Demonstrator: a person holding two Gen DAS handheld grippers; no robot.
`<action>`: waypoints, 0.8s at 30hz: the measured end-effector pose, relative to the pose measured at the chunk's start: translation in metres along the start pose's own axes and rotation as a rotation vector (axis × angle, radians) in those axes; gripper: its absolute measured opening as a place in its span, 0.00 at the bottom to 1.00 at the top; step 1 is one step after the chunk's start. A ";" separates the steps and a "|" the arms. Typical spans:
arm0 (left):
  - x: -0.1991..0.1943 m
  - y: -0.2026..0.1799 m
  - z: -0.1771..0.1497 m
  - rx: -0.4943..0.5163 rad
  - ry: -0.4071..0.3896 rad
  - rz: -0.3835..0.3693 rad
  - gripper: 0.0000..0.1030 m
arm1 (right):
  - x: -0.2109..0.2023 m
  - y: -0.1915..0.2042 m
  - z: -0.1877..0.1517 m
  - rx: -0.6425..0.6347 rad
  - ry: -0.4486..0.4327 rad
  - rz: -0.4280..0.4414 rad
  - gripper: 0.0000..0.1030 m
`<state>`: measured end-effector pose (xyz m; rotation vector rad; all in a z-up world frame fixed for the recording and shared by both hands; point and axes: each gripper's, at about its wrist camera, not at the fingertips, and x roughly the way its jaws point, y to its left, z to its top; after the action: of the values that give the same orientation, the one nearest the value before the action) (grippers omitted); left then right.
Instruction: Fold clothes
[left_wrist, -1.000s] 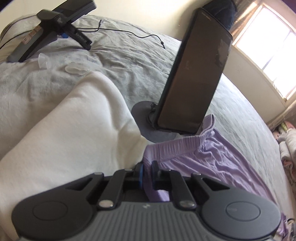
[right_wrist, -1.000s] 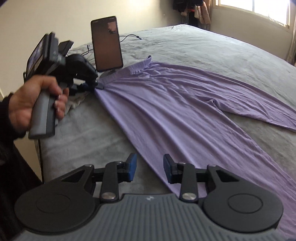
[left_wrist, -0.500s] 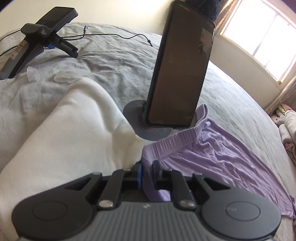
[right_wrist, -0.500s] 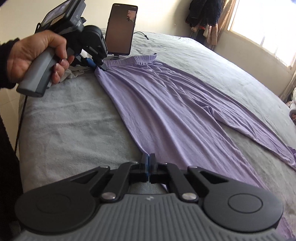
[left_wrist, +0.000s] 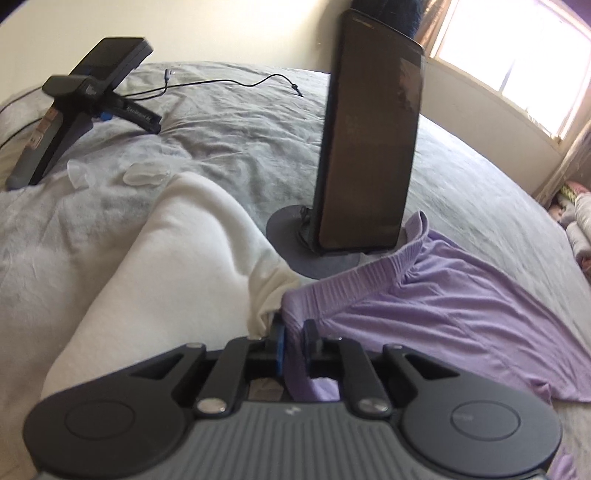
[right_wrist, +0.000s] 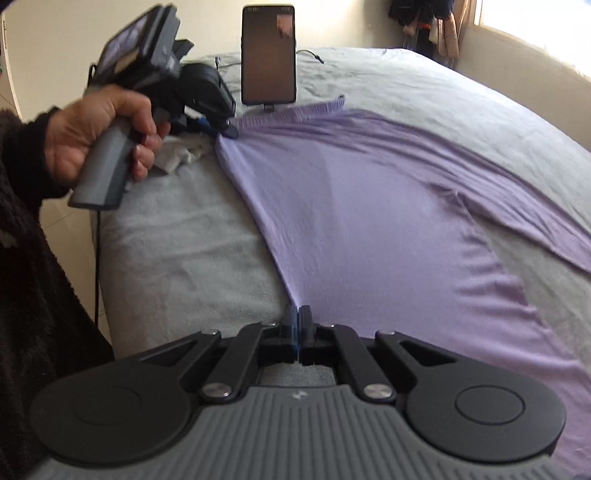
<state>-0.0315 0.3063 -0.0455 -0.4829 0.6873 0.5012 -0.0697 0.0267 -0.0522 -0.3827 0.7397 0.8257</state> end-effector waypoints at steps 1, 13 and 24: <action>-0.001 0.000 0.000 0.002 -0.001 0.000 0.14 | 0.001 0.001 0.000 -0.003 -0.004 -0.006 0.03; -0.051 -0.021 0.007 0.038 -0.156 -0.068 0.54 | -0.056 -0.051 -0.008 0.189 -0.057 -0.061 0.34; -0.051 -0.105 -0.022 0.329 -0.088 -0.307 0.77 | -0.087 -0.132 -0.043 0.442 -0.010 -0.260 0.40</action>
<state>-0.0155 0.1986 0.0017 -0.2475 0.5837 0.1153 -0.0256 -0.1270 -0.0148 -0.0738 0.8189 0.4026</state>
